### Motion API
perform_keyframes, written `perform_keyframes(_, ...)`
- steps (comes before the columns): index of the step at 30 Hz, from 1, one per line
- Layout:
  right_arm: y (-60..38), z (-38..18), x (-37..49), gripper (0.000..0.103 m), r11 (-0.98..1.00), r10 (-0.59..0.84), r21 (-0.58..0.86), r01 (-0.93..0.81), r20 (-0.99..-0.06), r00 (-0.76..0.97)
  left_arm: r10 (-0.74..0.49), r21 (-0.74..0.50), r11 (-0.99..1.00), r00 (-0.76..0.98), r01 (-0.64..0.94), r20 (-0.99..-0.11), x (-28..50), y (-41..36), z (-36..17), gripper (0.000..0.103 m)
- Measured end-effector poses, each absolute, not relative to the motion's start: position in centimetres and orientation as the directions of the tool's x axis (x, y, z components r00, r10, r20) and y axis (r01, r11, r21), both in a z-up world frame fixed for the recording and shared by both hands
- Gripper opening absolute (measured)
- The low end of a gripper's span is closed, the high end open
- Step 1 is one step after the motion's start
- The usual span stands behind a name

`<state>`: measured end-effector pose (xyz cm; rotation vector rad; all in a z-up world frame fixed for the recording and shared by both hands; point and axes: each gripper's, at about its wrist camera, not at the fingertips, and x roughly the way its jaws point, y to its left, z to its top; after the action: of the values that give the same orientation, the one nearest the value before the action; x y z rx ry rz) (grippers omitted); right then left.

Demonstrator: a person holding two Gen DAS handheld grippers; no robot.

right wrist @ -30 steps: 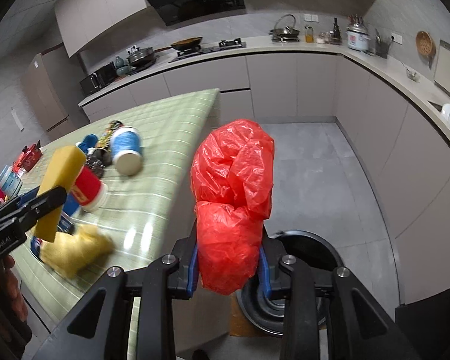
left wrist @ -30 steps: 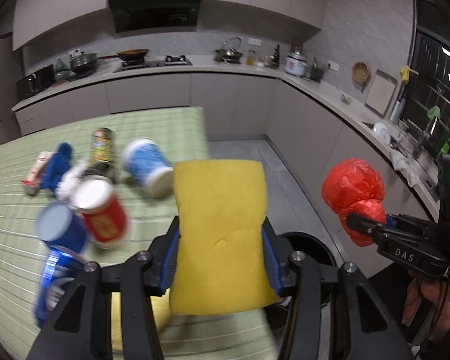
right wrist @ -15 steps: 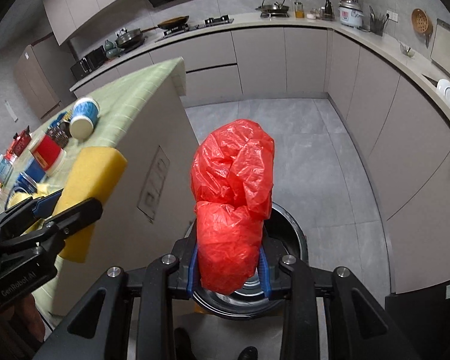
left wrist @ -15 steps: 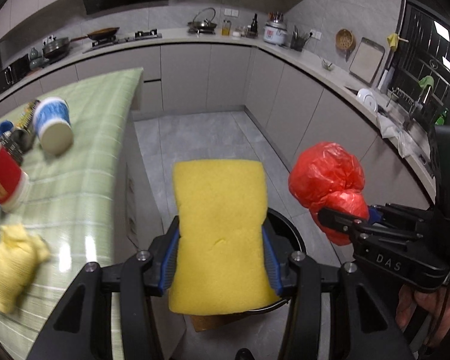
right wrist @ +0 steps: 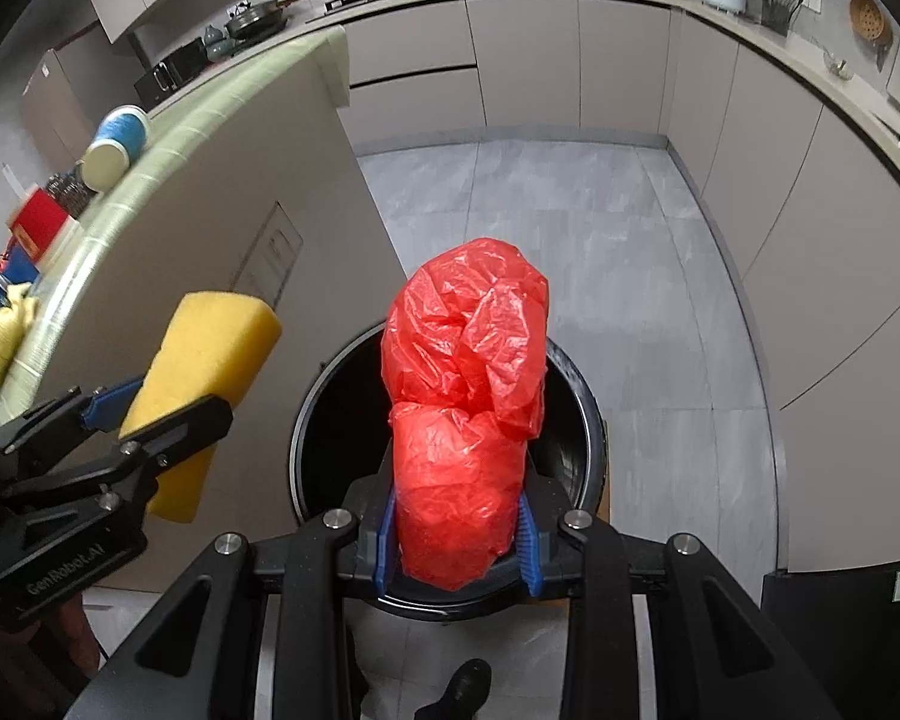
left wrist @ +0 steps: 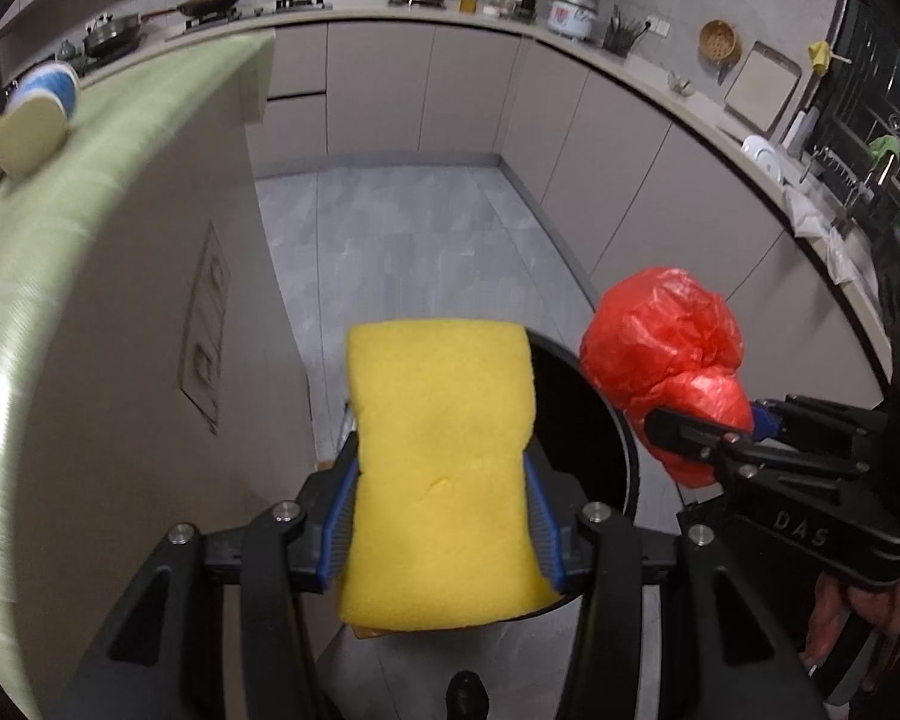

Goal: Collect trash
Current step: 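Carry the sponge and red bag with both tools over the black bin, then open both tools to drop the sponge and red bag into the bin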

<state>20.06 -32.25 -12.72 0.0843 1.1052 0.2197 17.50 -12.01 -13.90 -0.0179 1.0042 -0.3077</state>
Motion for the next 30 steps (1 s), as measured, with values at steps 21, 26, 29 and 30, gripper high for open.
perform_keyframes(21, -33.4, -17.4, 23.9, 0.063, 0.916, 0.4, 0.38, -0.128, -0.852, 0.338, -0.213, -0.126, 0.966, 0.417, 0.226, -0.884, 17.9, -16.7, -20.2, 0.075)
perform_keyframes(26, -36.2, -15.5, 23.8, 0.087, 0.934, 0.338, 0.357, -0.034, -0.845, 0.415, -0.164, -0.087, 0.979, 0.458, 0.184, -0.874, 16.7, -15.3, -18.3, 0.085)
perform_keyframes(29, -36.8, -13.7, 23.5, 0.087, 0.943, 0.308, 0.333, -0.024, -0.842, 0.443, -0.146, -0.07, 0.983, 0.493, 0.169, -0.858, 16.4, -14.8, -15.9, 0.086)
perform_keyframes(30, -36.9, -12.7, 23.3, 0.087, 0.948, 0.294, 0.318, -0.026, -0.839, 0.458, -0.137, -0.061, 0.985, 0.508, 0.164, -0.851, 16.3, -14.6, -14.9, 0.086)
